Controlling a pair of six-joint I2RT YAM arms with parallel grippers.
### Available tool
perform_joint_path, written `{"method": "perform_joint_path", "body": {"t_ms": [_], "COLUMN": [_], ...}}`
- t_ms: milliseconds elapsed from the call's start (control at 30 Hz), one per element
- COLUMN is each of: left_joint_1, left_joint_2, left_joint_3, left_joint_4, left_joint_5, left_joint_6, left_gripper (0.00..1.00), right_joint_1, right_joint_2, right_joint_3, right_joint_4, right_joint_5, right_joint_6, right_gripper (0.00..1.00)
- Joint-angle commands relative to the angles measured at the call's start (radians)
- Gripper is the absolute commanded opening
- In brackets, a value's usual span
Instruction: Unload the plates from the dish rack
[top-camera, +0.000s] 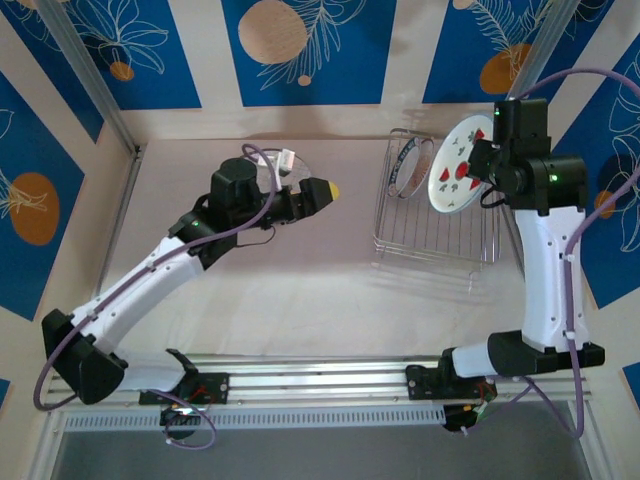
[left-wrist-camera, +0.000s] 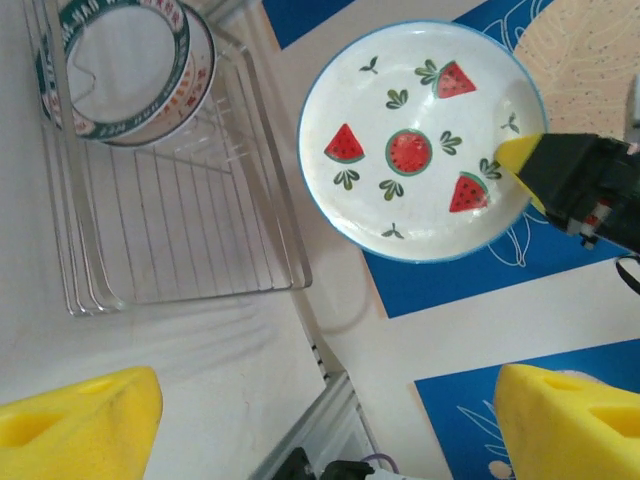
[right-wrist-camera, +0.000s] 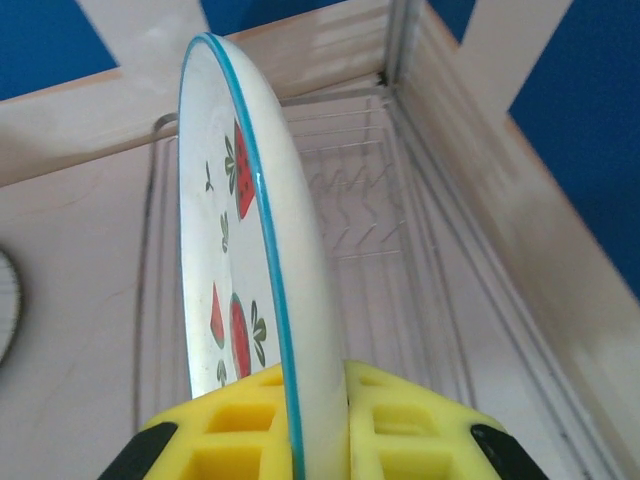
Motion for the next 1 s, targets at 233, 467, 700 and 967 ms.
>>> {"method": "perform_joint_path", "body": {"t_ms": [233,467,700,967], "left_joint_1": [-0.026,-0.027,-0.029,-0.027], "left_joint_2": [0.120,0.177,0.198,0.202], "left_joint_3": [-0.109,-0.107,-0.106,-0.101], "left_joint_4": [0.352,0.423,0.423,0.417], "left_joint_5": [0.061,0.075,0.079,0.080], "left_joint_6": [-0.320,-0.372,-0.381,-0.376], "left_gripper": [0.78,0.75,0.64,0.56], "right_joint_1": [-0.041,-0.086,-0.102,-0.120], "right_joint_2": [-0.097,-0.132,-0.138,-0.148], "right_joint_3": [-0.131,-0.271,-0.365,-0.476], "right_joint_4": [0.159,0.287,0.379,0.486], "right_joint_5": [-0.502,-0.755,-0.904,-1.028], "right_joint_6": [0.184,0.265,0.311,0.378], "right_gripper": [0.00,0.00,0.00,0.00]}}
